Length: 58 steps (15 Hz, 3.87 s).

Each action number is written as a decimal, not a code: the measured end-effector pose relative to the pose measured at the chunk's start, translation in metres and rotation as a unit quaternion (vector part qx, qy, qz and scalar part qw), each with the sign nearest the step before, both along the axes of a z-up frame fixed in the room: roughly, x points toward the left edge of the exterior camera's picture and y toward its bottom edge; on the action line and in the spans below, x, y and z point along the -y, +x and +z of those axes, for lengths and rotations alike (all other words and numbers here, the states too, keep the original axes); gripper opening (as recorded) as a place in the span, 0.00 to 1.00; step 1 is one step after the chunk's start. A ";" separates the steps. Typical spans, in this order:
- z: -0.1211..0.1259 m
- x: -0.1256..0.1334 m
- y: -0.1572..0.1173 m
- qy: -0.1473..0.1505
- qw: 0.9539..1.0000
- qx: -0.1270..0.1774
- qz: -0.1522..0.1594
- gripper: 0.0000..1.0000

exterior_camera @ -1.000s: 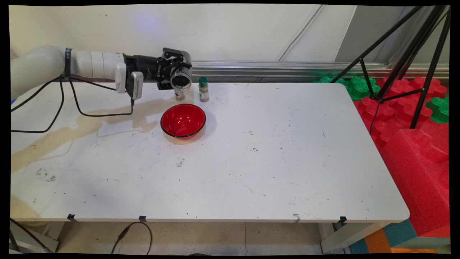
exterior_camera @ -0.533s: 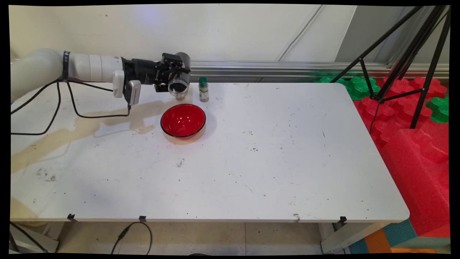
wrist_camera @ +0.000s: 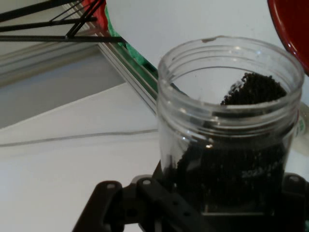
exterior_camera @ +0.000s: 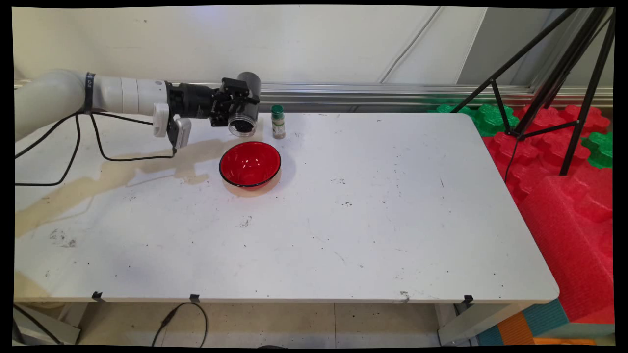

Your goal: Pour the black seasoning powder in the red bowl

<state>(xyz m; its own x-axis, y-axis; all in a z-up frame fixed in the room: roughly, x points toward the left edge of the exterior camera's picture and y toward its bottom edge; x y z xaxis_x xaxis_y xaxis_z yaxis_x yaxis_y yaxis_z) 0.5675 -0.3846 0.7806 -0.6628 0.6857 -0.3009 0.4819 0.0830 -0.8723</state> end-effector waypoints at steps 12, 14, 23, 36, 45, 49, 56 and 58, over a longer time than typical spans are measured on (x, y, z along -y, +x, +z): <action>-0.001 -0.003 -0.004 -0.051 0.997 0.056 -0.026 0.00; 0.000 -0.004 -0.004 -0.061 0.996 0.065 -0.030 0.00; 0.001 -0.005 -0.006 -0.086 0.992 0.087 -0.041 0.00; 0.001 -0.008 -0.008 -0.102 0.989 0.100 -0.046 0.00; 0.000 -0.011 -0.008 -0.097 0.990 0.097 -0.043 0.00; 0.000 -0.012 -0.007 -0.085 0.992 0.086 -0.036 0.00; 0.002 -0.013 -0.005 -0.055 0.997 0.047 -0.017 0.00; 0.003 -0.013 -0.005 -0.048 0.998 0.035 -0.011 0.00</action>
<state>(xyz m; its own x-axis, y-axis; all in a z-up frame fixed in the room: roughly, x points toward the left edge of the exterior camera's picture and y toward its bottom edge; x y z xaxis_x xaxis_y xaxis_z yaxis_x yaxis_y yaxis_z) 0.5629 -0.3715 0.7840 -0.6224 0.6656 -0.4118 0.5433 -0.0114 -0.8395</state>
